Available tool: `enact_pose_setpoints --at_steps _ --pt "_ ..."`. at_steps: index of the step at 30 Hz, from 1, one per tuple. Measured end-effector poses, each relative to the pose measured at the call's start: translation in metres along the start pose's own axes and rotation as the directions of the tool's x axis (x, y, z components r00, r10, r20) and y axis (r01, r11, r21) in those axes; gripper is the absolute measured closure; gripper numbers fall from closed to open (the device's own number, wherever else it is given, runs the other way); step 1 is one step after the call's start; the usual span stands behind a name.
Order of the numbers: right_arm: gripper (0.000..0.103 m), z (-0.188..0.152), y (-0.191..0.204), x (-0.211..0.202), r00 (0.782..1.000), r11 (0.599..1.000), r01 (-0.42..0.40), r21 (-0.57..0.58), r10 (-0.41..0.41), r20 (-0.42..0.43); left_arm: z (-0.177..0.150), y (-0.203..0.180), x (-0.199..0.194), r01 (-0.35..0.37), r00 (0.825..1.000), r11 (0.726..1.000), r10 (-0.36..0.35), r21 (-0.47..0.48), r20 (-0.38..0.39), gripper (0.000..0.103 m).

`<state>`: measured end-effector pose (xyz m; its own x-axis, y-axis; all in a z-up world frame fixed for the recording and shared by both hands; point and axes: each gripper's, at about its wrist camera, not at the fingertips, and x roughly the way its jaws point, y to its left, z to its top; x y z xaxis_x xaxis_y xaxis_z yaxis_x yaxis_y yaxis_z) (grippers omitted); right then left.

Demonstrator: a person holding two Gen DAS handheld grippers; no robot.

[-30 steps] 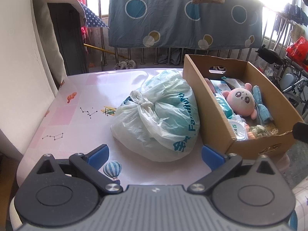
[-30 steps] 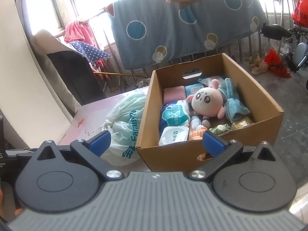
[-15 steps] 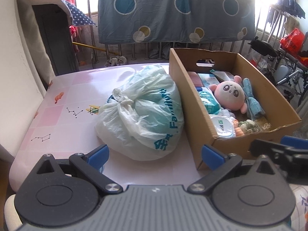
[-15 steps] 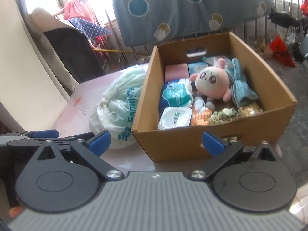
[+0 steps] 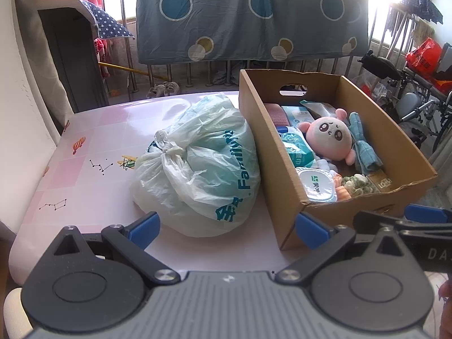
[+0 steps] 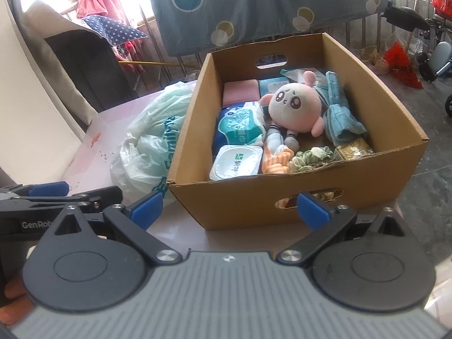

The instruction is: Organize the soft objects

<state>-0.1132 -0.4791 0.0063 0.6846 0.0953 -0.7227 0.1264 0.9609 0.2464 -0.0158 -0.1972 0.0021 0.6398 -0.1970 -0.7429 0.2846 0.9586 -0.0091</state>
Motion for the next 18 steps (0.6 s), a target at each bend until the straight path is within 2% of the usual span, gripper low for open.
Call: enact_pose_setpoints --at_steps 18 --pt "0.001 0.0031 0.0049 -0.003 0.999 0.999 0.032 -0.042 -0.032 0.003 -0.0008 0.0013 -0.0002 0.004 1.0 1.0 -0.004 0.0 -0.002 0.0"
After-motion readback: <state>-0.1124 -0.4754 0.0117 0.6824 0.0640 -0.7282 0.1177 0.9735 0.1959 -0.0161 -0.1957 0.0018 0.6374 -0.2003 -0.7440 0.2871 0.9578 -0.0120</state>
